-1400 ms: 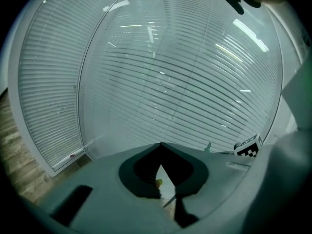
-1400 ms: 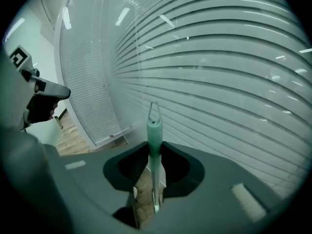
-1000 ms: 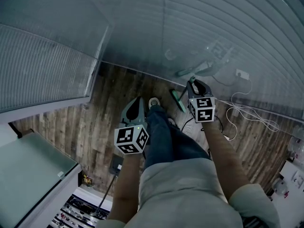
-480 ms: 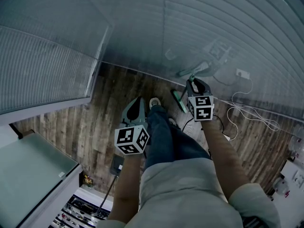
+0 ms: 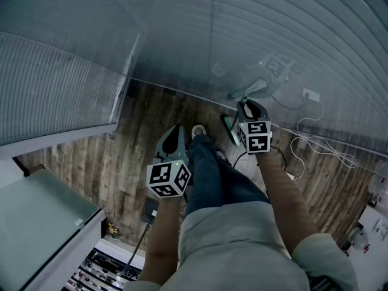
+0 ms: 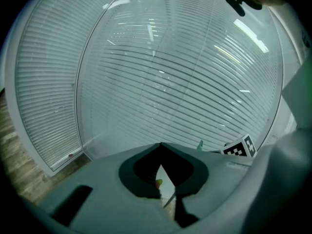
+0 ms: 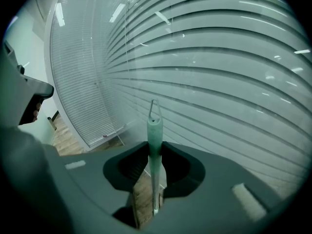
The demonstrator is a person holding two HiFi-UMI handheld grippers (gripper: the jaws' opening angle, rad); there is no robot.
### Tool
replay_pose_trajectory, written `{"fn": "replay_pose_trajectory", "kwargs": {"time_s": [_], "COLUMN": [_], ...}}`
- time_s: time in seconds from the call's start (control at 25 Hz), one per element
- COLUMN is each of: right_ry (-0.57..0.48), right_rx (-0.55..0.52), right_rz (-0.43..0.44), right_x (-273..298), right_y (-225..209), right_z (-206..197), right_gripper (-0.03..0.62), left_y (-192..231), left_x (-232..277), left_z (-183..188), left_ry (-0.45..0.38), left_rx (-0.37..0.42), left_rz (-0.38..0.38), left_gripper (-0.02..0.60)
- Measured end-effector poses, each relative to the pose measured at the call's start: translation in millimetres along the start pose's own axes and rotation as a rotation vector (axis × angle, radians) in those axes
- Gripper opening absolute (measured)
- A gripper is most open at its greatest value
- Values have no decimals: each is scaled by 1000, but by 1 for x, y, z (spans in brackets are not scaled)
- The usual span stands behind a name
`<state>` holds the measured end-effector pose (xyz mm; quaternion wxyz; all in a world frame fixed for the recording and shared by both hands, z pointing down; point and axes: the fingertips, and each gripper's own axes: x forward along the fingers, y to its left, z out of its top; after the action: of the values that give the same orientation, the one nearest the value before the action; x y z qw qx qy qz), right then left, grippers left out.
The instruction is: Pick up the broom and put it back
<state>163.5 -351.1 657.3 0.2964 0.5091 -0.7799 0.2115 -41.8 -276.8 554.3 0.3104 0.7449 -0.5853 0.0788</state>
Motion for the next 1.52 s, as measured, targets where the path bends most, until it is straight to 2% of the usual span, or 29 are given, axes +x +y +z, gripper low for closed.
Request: {"fn": "replay_pose_trajectory", "kwargs": {"time_s": [1.52], "right_ry": [-16], "right_rx": [7], "right_rz": [11], "right_x": [-6], "right_y": [11], "right_z": [6], "right_gripper": [117], "left_y": [0], "left_x": [-6], "left_z": [6], "left_ry": [-22], "left_rx": [-3], "left_rz": [3], "left_gripper": [6]}}
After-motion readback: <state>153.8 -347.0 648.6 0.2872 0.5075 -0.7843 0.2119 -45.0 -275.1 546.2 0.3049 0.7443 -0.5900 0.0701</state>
